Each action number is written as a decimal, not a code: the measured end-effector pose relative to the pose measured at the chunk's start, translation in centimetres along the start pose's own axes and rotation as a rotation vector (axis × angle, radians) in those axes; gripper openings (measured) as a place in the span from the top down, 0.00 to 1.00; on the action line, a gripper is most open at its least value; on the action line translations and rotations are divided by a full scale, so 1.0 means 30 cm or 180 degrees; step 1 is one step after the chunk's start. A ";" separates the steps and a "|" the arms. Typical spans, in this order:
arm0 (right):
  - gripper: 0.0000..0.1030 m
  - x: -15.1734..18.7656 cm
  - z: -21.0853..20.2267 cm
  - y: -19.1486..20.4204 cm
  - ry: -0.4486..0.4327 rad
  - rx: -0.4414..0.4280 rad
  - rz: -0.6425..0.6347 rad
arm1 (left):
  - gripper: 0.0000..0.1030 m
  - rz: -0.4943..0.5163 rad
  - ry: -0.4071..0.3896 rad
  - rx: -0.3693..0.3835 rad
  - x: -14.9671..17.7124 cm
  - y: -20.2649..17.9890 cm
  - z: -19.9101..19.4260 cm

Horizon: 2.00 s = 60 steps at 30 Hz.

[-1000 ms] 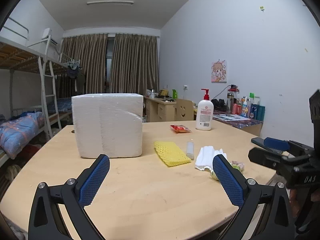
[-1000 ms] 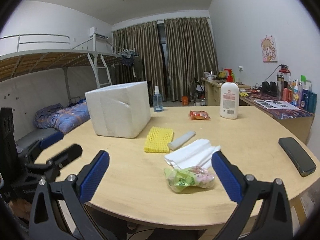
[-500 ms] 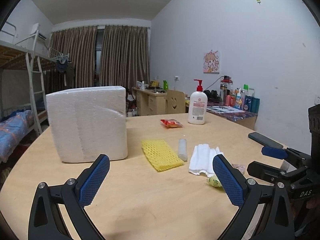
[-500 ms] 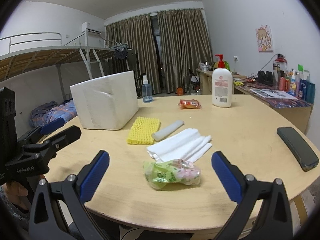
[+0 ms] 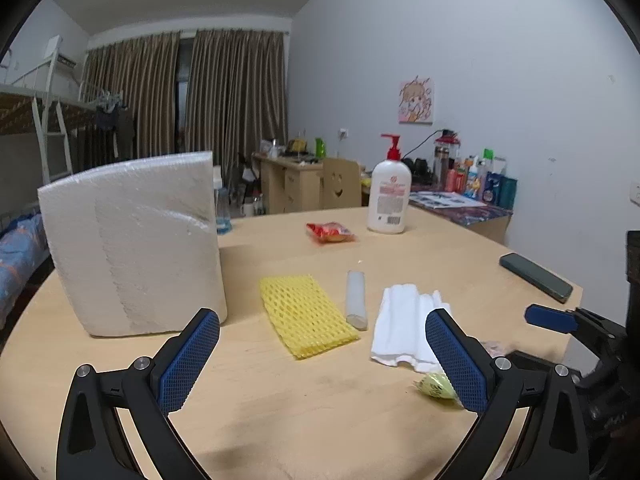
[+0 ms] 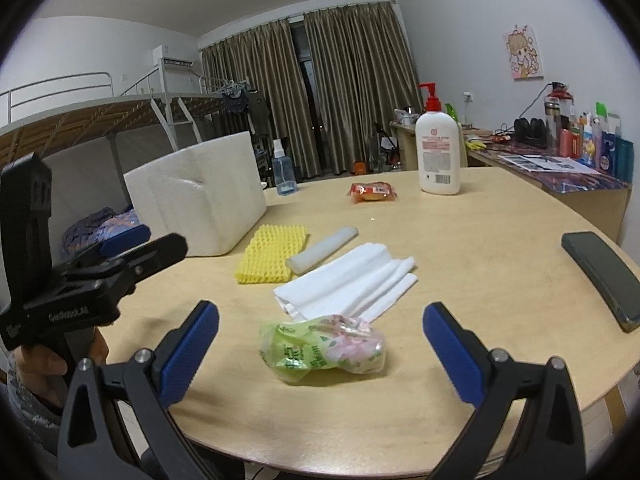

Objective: Organize soft objects
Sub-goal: 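Reach the left gripper to the yellow foam net and close on it, then close the right gripper on the green plastic bag while the left gripper lifts the net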

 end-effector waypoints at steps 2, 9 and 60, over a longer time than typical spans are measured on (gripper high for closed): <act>0.00 -0.001 0.008 -0.003 0.0015 0.0014 -0.0027 | 0.00 -0.0020 0.0062 -0.0018 -0.004 0.004 0.029; 0.00 0.000 0.029 -0.027 0.0054 0.0000 -0.0004 | 0.05 -0.0068 0.0476 -0.0033 -0.011 0.007 0.157; 0.00 0.011 0.112 0.010 0.0396 -0.0102 -0.0218 | 0.89 -0.0511 0.1451 0.0071 -0.016 0.104 0.459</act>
Point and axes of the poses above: each gripper's, at about its wrist camera, not at the fingertips, and z roughly the way its jaws point, y to its left, x to its underside, the point moved 2 cm from there along z, roughly the way its jaws point, and after that the axes turned 1 degree about z, right-handed, at the moved point
